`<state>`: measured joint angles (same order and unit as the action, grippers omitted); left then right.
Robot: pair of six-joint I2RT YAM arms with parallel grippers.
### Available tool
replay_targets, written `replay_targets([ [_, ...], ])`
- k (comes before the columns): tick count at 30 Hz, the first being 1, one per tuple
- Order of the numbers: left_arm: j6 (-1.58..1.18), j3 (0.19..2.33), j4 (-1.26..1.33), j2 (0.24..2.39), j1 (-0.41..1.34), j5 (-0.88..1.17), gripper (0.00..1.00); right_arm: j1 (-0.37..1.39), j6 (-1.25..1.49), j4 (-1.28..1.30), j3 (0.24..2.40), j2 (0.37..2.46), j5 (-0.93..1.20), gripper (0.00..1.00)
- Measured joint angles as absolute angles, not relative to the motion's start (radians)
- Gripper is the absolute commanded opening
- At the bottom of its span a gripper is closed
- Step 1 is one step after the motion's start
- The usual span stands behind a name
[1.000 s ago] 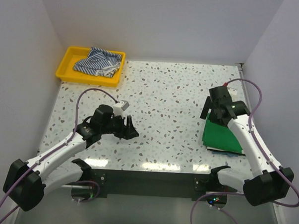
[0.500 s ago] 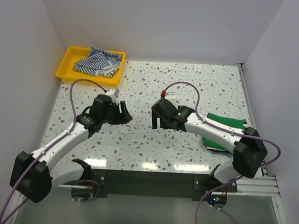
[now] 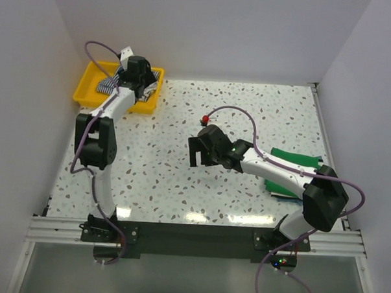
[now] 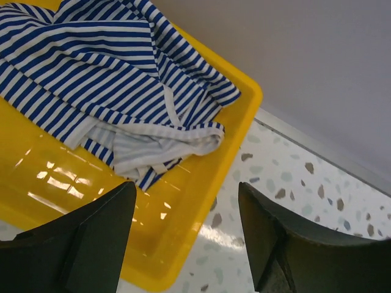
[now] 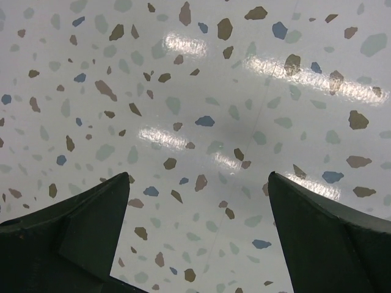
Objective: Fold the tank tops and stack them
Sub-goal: Grab the tank top from the pile
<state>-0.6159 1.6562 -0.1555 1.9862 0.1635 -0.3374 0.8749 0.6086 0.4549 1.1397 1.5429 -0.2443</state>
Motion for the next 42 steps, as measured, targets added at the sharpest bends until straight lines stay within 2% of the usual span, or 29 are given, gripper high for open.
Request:
replay_targets([
  [7,-0.576,1.944,-0.175,2.365,0.117,-0.381,0.75,0.875,0.576,0.431,1.120,1.542,-0.213,0.99],
  [16,-0.573,1.996,-0.196,2.457,0.113,-0.382,0.72,0.875,0.558,0.414,1.120,1.544,-0.212,0.99],
  [19,-0.575,2.000,-0.196,2.463,0.113,-0.381,0.65,0.875,0.559,0.406,1.120,1.546,-0.208,0.99],
  [22,-0.582,2.001,-0.188,2.473,0.113,-0.382,0.50,0.875,0.559,0.401,1.120,1.549,-0.199,0.99],
  [26,-0.583,2.001,-0.179,2.477,0.113,-0.379,0.19,0.875,0.559,0.395,1.112,1.551,-0.189,0.99],
  [28,-0.582,2.001,-0.175,2.477,0.113,-0.372,0.10,0.875,0.559,0.396,1.110,1.552,-0.187,0.99],
  [29,-0.583,2.001,-0.173,2.477,0.113,-0.369,0.01,0.875,0.559,0.395,1.110,1.554,-0.187,0.99],
  [36,-0.554,2.045,-0.171,2.462,0.109,-0.352,0.00,0.875,0.551,0.396,1.114,1.575,-0.187,0.99],
  [42,-0.514,2.103,-0.157,2.297,0.104,-0.315,0.00,0.873,0.532,0.401,1.165,1.582,-0.200,0.99],
])
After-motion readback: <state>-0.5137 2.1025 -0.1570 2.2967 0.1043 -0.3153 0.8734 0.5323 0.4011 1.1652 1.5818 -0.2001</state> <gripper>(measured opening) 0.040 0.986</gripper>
